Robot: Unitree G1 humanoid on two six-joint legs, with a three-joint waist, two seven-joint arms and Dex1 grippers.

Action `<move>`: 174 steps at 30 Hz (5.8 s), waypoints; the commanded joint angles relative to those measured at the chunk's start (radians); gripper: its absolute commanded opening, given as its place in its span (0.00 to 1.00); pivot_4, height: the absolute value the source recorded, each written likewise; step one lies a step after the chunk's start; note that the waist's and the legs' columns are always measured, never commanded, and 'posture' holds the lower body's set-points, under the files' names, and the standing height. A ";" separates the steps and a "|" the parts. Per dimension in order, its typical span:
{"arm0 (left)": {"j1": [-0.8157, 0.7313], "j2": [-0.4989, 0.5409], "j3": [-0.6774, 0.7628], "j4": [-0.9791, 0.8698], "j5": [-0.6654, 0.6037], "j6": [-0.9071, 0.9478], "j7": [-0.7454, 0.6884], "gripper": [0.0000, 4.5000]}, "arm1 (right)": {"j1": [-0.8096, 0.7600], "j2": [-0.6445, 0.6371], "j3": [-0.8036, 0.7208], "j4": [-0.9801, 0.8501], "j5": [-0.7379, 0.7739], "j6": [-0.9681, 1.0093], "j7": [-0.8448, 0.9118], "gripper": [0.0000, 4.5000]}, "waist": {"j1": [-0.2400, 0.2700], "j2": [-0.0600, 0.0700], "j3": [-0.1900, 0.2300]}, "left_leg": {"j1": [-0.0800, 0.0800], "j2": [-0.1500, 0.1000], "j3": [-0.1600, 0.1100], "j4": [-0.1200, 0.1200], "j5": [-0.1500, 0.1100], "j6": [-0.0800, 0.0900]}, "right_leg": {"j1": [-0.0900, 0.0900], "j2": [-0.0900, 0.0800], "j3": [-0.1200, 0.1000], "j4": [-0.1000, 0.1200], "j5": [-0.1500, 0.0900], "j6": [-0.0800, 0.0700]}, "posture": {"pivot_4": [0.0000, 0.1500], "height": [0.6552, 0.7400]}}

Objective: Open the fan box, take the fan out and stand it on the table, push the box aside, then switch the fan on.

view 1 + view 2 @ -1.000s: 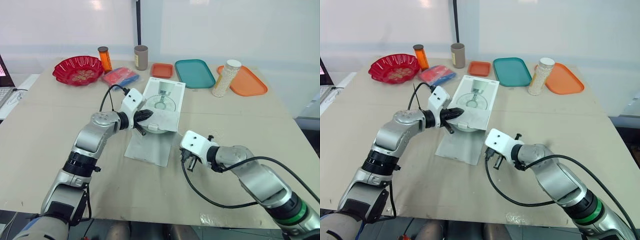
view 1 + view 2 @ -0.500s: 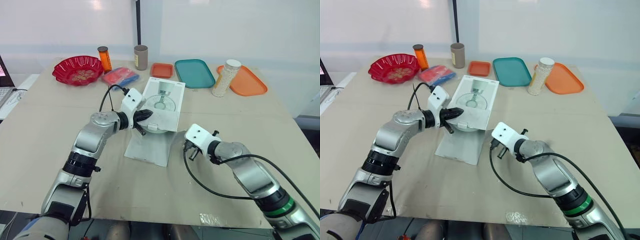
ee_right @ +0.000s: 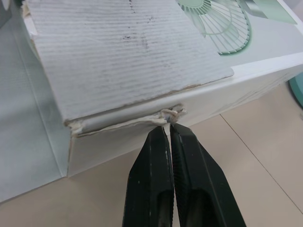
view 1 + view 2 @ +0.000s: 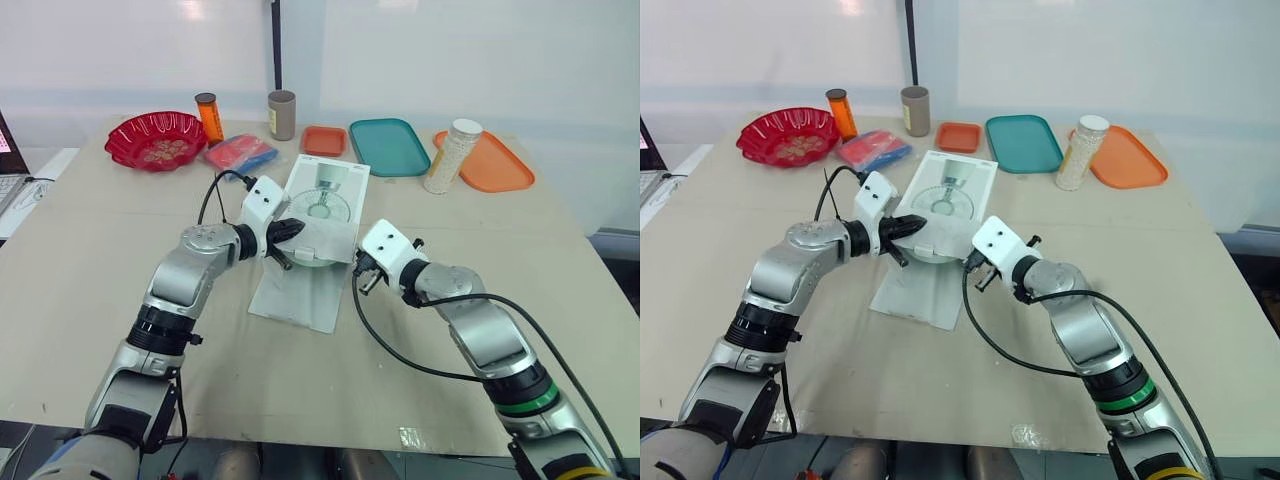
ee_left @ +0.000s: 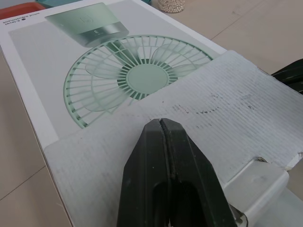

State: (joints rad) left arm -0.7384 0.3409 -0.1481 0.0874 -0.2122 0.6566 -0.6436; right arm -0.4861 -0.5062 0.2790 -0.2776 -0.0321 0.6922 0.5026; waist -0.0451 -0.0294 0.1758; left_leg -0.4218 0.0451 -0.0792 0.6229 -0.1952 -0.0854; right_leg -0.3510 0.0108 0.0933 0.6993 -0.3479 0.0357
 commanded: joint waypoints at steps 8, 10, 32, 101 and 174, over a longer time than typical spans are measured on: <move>0.013 -0.004 -0.007 -0.003 0.003 0.030 0.002 0.00 | -0.006 -0.033 -0.071 -0.161 0.007 0.061 0.018 0.03 | 0.000 0.000 0.000 | 0.000 0.000 0.000 0.000 0.000 0.000 | 0.000 0.000 0.000 0.000 0.000 0.000 | 1.00 1.00; 0.015 -0.007 0.003 0.000 0.005 0.021 0.015 0.00 | -0.011 -0.042 -0.107 -0.233 0.036 0.122 0.033 0.03 | 0.000 0.000 0.000 | 0.000 0.000 0.000 0.000 0.000 0.000 | 0.000 0.000 0.000 0.000 0.000 0.000 | 1.00 1.00; -0.104 0.053 0.155 -0.152 -0.054 0.225 0.133 0.00 | -0.015 0.105 -0.079 -0.114 0.091 0.124 -0.026 0.03 | -0.002 0.002 0.002 | -0.003 0.000 0.000 -0.002 0.000 0.000 | -0.003 0.000 0.000 0.000 0.000 0.000 | 1.00 1.00; 0.053 0.238 0.013 -0.047 -0.060 0.154 0.027 0.00 | -0.031 0.176 0.011 0.053 0.014 -0.077 -0.028 0.03 | -0.001 0.002 0.002 | -0.001 0.001 0.000 -0.003 0.002 -0.004 | -0.003 0.000 -0.001 0.001 0.000 -0.001 | 1.00 1.00; 0.274 0.188 0.324 -0.442 -0.410 0.468 0.025 0.00 | -0.021 0.168 -0.050 0.020 0.024 -0.065 -0.043 0.03 | -0.003 0.002 0.002 | -0.002 0.001 -0.003 -0.004 0.003 -0.004 | -0.003 0.000 -0.004 0.000 0.001 -0.001 | 1.00 1.00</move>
State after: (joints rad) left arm -0.4796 0.5231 0.1277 -0.2826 -0.5603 1.0752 -0.6232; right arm -0.5030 -0.3404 0.2273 -0.2746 0.0053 0.6238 0.4702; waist -0.0480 -0.0277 0.1780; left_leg -0.4236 0.0462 -0.0821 0.6189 -0.1918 -0.0894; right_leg -0.3537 0.0107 0.0894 0.6997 -0.3473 0.0344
